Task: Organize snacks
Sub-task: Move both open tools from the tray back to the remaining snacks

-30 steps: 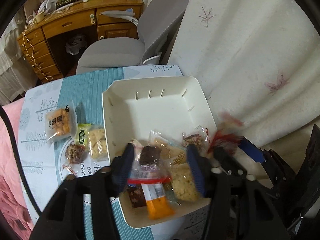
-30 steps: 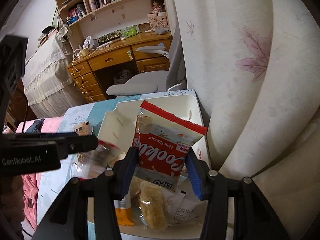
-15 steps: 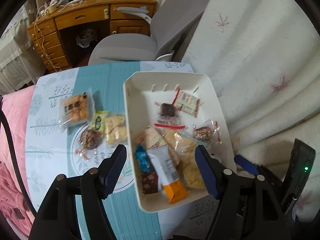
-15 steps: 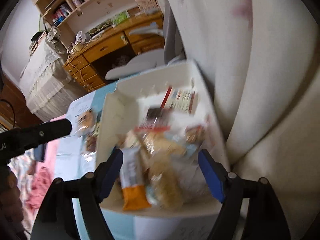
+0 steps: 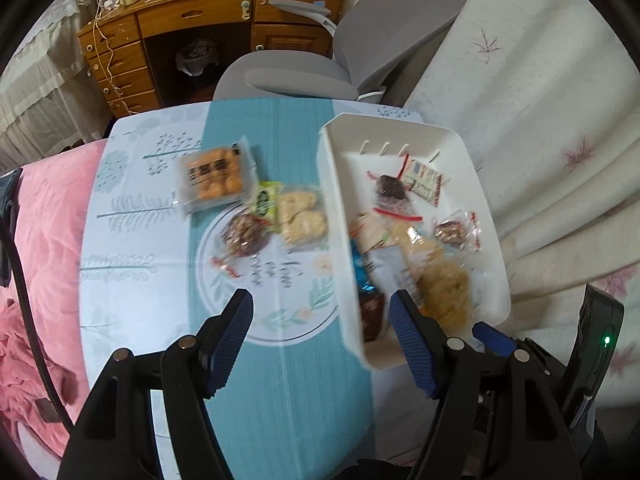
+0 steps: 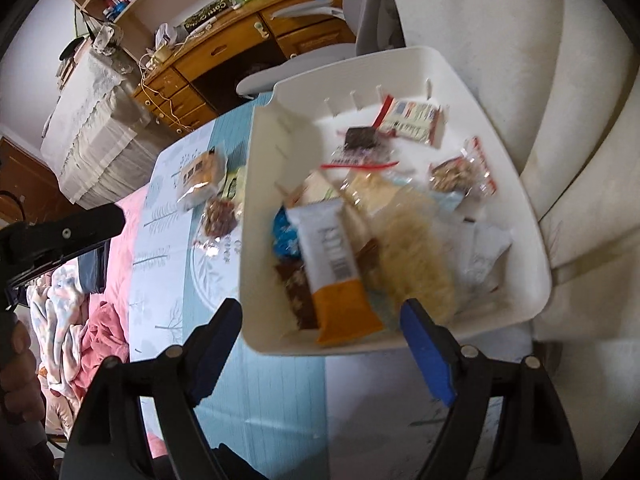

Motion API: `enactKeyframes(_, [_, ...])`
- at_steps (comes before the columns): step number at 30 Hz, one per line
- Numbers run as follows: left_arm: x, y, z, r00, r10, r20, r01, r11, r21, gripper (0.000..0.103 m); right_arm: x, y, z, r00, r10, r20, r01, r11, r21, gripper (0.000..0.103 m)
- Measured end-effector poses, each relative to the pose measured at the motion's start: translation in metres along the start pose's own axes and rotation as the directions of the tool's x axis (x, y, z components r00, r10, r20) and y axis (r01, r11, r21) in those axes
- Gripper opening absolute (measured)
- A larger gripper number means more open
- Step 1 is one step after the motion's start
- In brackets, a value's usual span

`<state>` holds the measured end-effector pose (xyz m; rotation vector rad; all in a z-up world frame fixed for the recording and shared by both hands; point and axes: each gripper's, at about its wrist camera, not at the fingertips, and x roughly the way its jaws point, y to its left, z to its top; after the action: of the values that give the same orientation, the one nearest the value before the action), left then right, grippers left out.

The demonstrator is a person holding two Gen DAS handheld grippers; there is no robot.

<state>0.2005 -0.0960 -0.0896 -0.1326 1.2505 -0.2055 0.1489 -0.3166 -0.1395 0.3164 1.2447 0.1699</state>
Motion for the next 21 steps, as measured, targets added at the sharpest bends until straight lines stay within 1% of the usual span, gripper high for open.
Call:
enactKeyframes(4, [-0.01, 0.027, -0.012, 1.0, -0.03, -0.007, 0.03, 0.999, 0.012, 0.07, 0.005, 0.023, -0.009, 1.0, -0.013, -0.001, 0.013, 1.0, 0.023, 0.082])
enactKeyframes(10, [-0.02, 0.07, -0.02, 1.0, -0.009, -0.024, 0.011, 0.999, 0.053, 0.07, 0.013, 0.064, -0.022, 1.0, -0.025, 0.011, 0.025, 0.997, 0.069, 0.082])
enactKeyframes(16, [-0.026, 0.113, -0.015, 0.999, -0.015, -0.034, 0.019, 0.994, 0.105, 0.07, 0.028, 0.1, -0.031, 1.0, -0.024, 0.008, 0.023, 0.993, 0.115, 0.082])
enactKeyframes(21, [-0.02, 0.14, -0.002, 0.999, 0.004, -0.053, 0.005, 0.986, 0.164, 0.07, 0.042, 0.125, -0.038, 1.0, -0.019, 0.014, 0.017, 0.985, 0.173, 0.082])
